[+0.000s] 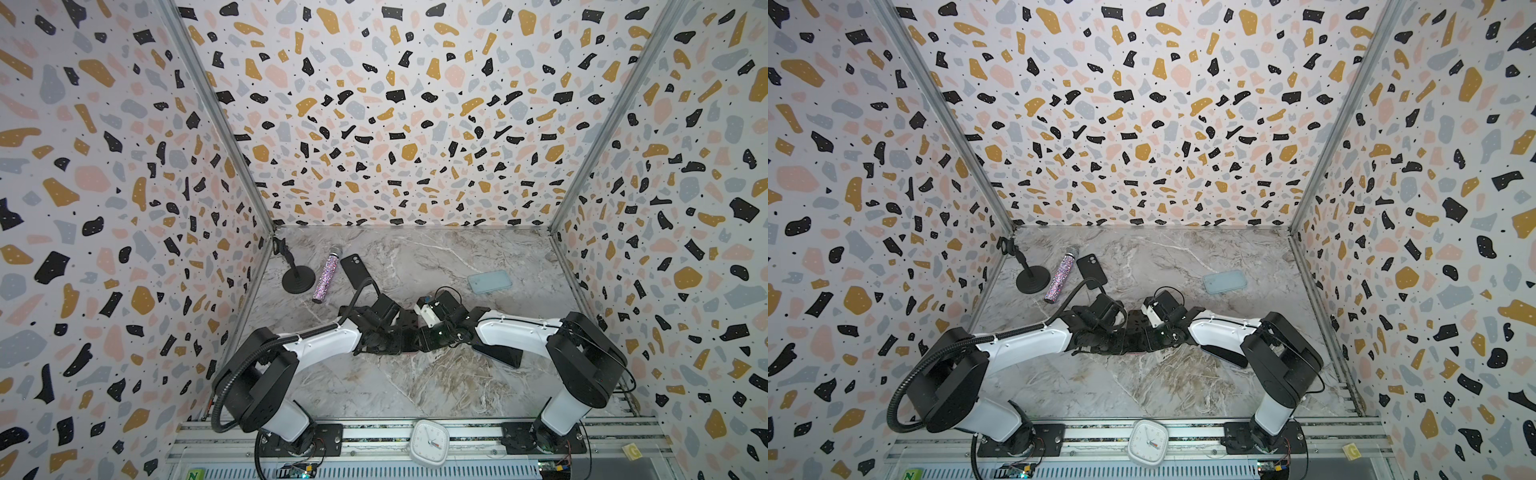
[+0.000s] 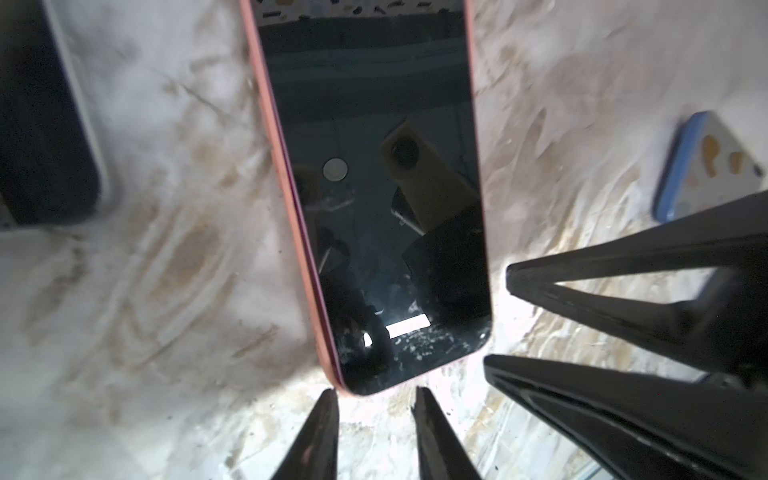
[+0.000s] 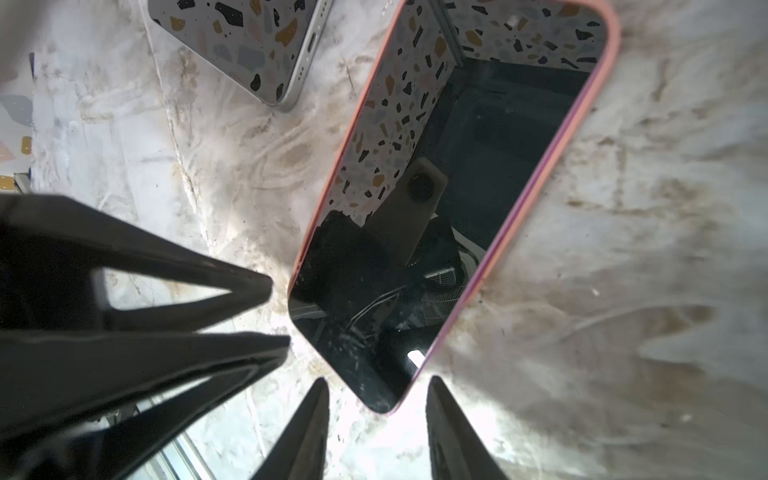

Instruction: Put the phone into the phone case

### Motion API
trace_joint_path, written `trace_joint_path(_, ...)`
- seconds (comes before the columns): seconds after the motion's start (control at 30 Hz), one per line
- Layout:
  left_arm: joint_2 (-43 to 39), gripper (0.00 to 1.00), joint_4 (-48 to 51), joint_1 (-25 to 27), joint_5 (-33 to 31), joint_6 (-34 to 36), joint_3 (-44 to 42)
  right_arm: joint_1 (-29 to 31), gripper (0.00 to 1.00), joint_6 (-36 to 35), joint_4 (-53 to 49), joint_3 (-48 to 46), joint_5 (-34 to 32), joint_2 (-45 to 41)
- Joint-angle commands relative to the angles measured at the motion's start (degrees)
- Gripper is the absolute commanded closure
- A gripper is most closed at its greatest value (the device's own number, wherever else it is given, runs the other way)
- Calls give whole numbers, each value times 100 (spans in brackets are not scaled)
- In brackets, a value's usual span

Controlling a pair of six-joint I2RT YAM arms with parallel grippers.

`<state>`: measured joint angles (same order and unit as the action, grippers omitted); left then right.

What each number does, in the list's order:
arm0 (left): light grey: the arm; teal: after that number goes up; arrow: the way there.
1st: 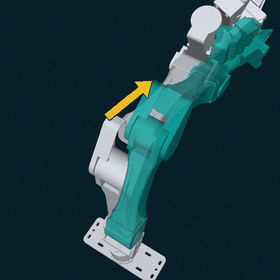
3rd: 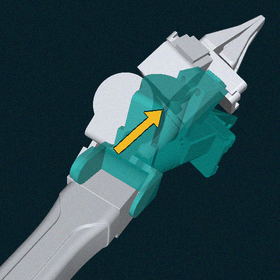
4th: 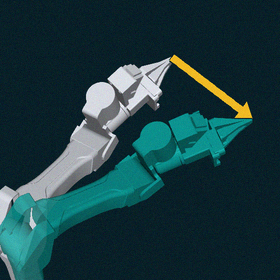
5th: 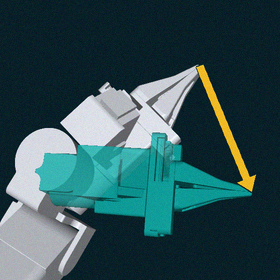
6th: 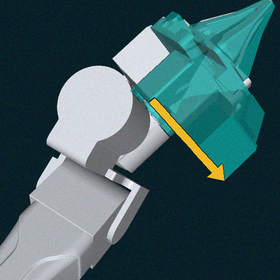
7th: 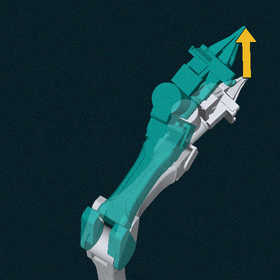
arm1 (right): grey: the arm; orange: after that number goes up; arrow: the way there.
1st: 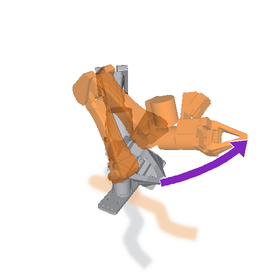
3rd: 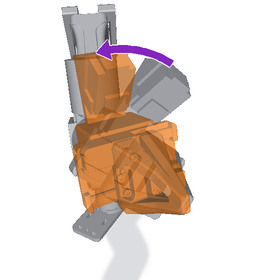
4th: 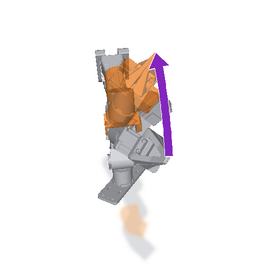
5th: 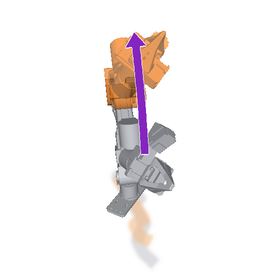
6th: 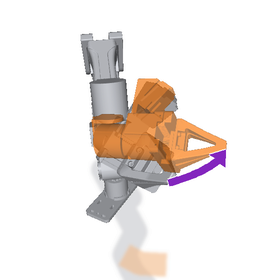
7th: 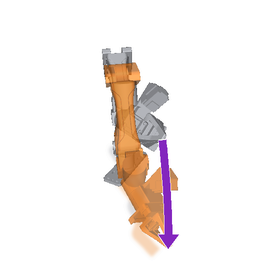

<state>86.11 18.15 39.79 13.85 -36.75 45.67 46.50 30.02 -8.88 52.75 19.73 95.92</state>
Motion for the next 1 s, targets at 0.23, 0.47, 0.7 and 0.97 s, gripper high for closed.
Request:
trace_joint_path(0.23,-81,59,-999,-311,810,-377,-691,60,71,179,17,-85,41,-76)
trace_joint_path(0.47,112,65,-1259,-367,1008,-402,-915,113,72,206,56,-81,76,14)
trace_joint_path(0.7,202,77,-1216,-373,960,-329,-1003,131,74,188,47,-39,114,67)
trace_joint_path(0.97,258,85,-1105,-498,817,-169,-999,140,74,188,-6,-37,26,33)
